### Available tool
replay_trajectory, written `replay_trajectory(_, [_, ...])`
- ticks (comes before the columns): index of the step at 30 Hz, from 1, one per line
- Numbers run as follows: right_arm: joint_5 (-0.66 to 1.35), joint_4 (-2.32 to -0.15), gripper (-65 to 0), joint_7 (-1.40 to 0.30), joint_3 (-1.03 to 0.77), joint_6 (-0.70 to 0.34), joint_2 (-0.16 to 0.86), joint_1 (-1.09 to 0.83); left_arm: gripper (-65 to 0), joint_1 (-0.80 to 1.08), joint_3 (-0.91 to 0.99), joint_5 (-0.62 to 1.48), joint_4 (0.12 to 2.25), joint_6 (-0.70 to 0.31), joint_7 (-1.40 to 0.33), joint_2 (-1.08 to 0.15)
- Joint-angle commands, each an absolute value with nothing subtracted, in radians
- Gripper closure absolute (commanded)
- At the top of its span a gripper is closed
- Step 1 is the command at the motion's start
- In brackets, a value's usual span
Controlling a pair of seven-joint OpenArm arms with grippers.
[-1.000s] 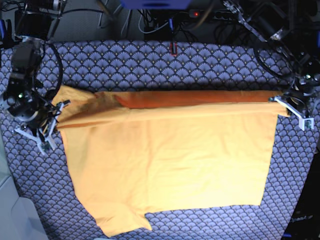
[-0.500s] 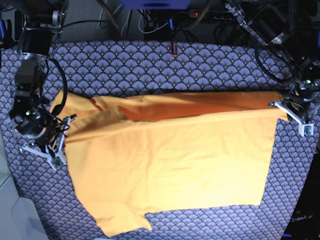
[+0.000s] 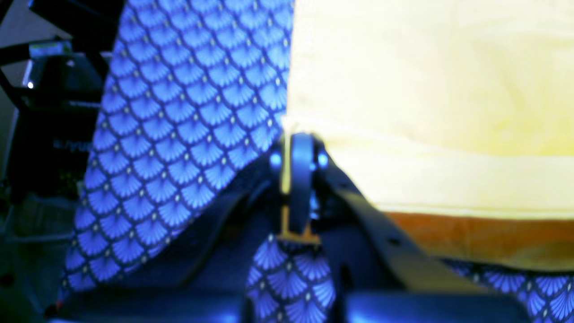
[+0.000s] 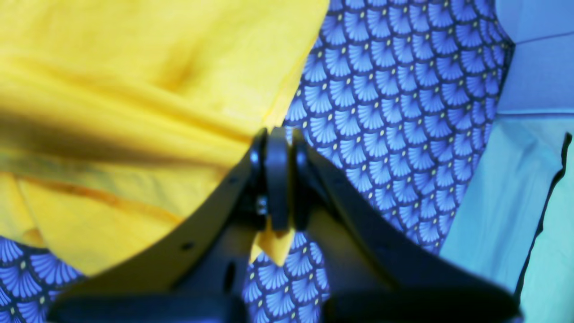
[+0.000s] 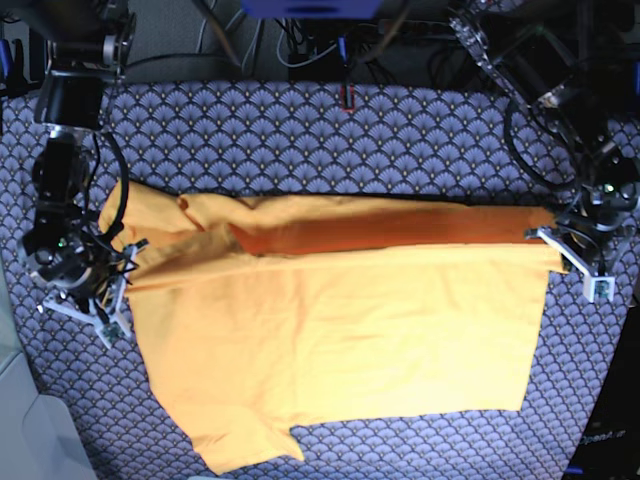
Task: Fold the T-shirt properly
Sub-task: 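Fold the shoulder edge over the shirt body toward the hem with both grippers, then lower the folded edge onto the shirt and open both grippers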
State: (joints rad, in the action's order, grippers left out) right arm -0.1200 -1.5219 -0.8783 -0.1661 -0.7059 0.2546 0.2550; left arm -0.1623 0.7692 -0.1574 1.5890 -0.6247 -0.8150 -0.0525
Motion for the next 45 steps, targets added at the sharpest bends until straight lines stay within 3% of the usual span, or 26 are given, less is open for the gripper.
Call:
replay_trajectory(1, [-0.124,-1.538,0.0,-0.865,-0.171,-0.698,0.268,0.285,0.0,-0.196,0.765,-0.15,1.604,-0.619,-0.791,-0.065])
replay_trajectory(21, [-0.125,-1.537,0.0,-0.865,-0.136,-0.698,0.268,0.3,0.0,-0.246,0.768,-0.15,1.537,-0.618,-0.791,-0.079])
replay_trajectory(24, [-0.125,-1.537,0.0,-0.865,-0.136,-0.698,0.268,0.3,-9.0,-0.248,0.771,-0.15,1.537,-0.618,-0.791,-0.079])
replay_trajectory(29, [-0.127,-1.537,0.0,-0.869,-0.134,-0.698,0.268,0.302,-33.8,-0.248,0.773,-0.15,1.546,-0.618,-0.791,-0.073])
replay_trajectory(32, [-0.127,-1.537,0.0,-0.875,-0.136,-0.698,0.271,0.32,-45.5,-0.248,0.773,-0.148,1.549,-0.618,-0.791,-0.073])
replay_trajectory(45, [-0.128,-1.537,0.0,-0.877,-0.137,-0.698,0.269,0.318,-44.2,-0.232,0.771,-0.145,1.546,-0.619,-0.791,-0.068])
